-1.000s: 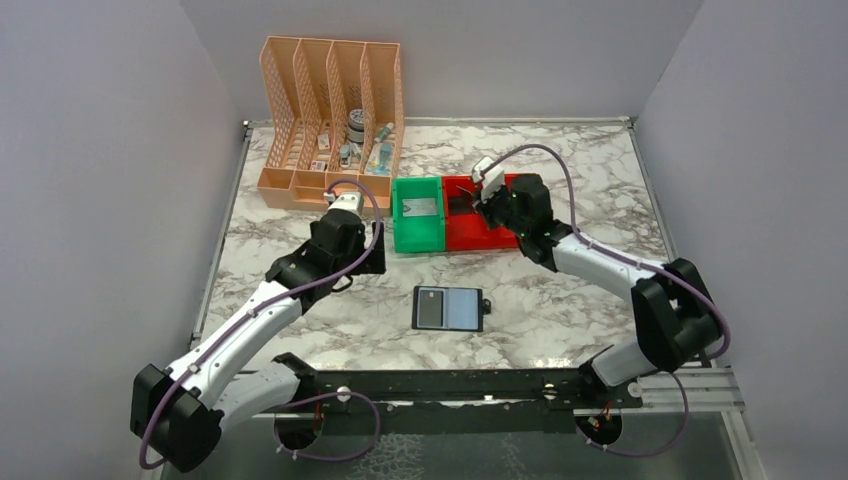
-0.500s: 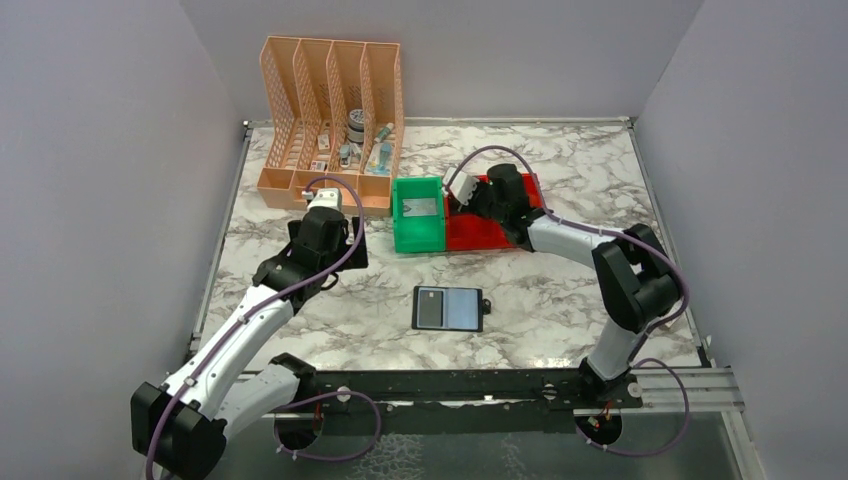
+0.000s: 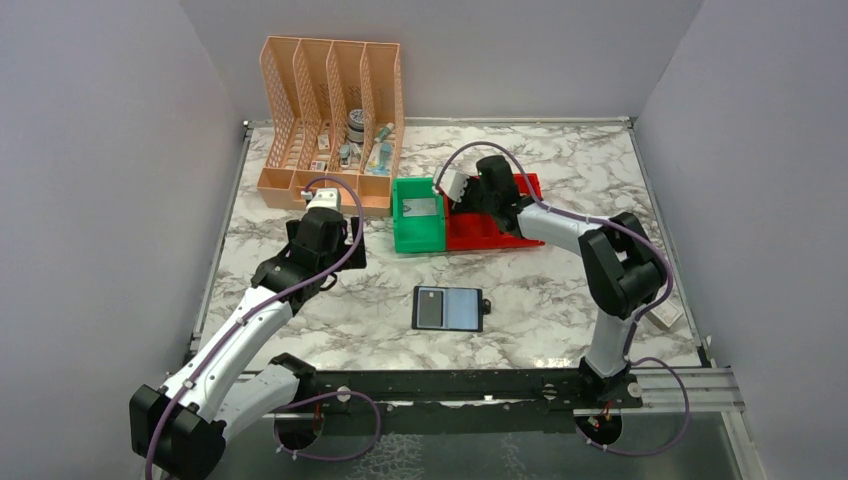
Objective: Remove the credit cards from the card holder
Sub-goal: Place the credit card in the storage box.
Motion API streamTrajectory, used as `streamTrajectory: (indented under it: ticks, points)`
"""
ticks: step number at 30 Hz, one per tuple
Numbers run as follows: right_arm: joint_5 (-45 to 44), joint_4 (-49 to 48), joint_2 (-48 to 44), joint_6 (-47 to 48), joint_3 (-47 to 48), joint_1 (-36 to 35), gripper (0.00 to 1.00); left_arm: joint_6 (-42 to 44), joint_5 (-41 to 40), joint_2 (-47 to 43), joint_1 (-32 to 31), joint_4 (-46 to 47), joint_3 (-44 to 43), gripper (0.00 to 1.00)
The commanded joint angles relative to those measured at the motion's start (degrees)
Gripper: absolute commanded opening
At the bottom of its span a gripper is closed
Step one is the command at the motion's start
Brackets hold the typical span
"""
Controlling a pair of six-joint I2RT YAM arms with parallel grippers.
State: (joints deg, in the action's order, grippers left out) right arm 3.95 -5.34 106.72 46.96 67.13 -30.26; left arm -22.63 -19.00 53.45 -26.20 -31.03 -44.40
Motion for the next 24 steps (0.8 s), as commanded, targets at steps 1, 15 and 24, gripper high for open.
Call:
streamTrajectory:
  ticks: [1,15,24]
  points:
    - [2.8,3.7,1.0,2.9,1.0,0.0,0.01,1.0,-1.0,-0.6,0.4,-0.1,-0.1,0.99]
    - [0.8,4.3,5.5,5.1,3.8,0.0,0.02,1.3,-0.2,-1.5,0.3,-0.2,0.0,0.99]
    - [5.3,10.1,5.8,4.7,5.0,0.0,0.25,1.3,0.4,-1.3,0.4,-0.1,-0.1,0.99]
